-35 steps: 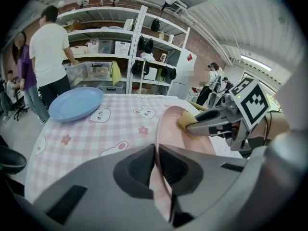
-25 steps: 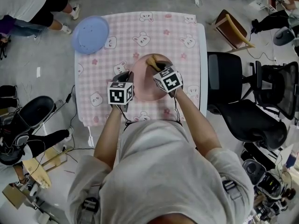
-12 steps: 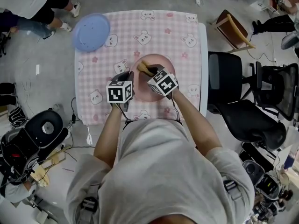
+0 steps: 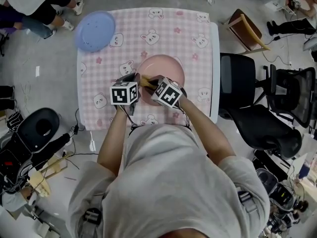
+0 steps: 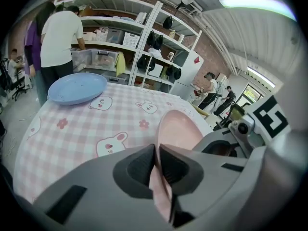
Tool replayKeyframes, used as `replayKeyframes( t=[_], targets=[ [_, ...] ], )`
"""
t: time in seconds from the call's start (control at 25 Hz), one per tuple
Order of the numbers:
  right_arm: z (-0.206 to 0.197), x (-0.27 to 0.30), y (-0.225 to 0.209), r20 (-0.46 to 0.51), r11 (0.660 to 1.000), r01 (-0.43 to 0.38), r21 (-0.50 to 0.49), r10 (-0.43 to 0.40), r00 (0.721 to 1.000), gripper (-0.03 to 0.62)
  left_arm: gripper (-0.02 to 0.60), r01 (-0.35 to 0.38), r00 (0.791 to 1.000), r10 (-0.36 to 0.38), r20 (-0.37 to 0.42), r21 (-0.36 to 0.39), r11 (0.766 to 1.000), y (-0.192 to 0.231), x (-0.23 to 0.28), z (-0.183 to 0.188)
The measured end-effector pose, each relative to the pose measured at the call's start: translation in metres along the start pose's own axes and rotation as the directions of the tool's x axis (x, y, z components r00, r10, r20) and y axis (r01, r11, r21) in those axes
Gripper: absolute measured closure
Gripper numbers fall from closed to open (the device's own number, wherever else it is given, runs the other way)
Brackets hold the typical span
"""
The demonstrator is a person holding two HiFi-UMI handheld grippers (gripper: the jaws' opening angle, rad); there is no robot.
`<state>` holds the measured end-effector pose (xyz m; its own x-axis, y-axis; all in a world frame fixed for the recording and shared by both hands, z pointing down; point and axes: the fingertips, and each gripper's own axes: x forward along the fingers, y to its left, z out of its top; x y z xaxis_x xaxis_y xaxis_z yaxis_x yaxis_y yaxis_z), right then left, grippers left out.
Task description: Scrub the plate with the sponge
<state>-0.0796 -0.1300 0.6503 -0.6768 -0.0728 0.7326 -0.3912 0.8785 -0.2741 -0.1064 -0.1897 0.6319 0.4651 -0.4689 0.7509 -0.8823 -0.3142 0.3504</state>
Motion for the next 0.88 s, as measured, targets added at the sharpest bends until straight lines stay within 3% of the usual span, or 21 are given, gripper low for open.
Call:
replayKeyframes(
  t=[0.2, 0.36, 0.72, 0.88],
  targets=[
    [-0.017, 0.004, 0.026, -0.095, 0.995, -0.069, -0.072, 0.062, 0.994, 0.525, 0.551, 0.0, 1.0, 0.0, -0.009, -0.007, 1.0, 0.004, 0.002, -0.004],
    [-0.041, 0.002, 0.044, -0.216, 0.98, -0.151, -0.13, 0.121, 0.969, 0.525, 0.551, -0.005, 1.0, 0.005, -0.01, -0.003, 1.0, 0.006, 0.002, -0.003],
    [-0.078, -0.009, 0.046, -0.335, 0.977, -0.181, -0.113, 0.134, 0.933, 0.525, 0.552, -0.012, 1.0, 0.012, -0.012, -0.006, 1.0, 0.01, 0.006, -0.003],
    [-0.093, -0.021, 0.033, -0.371, 0.986, -0.154, -0.069, 0.118, 0.921, 0.523, 0.552, -0.012, 1.0, 0.012, -0.003, -0.025, 1.0, 0.013, 0.006, -0.003]
  ],
)
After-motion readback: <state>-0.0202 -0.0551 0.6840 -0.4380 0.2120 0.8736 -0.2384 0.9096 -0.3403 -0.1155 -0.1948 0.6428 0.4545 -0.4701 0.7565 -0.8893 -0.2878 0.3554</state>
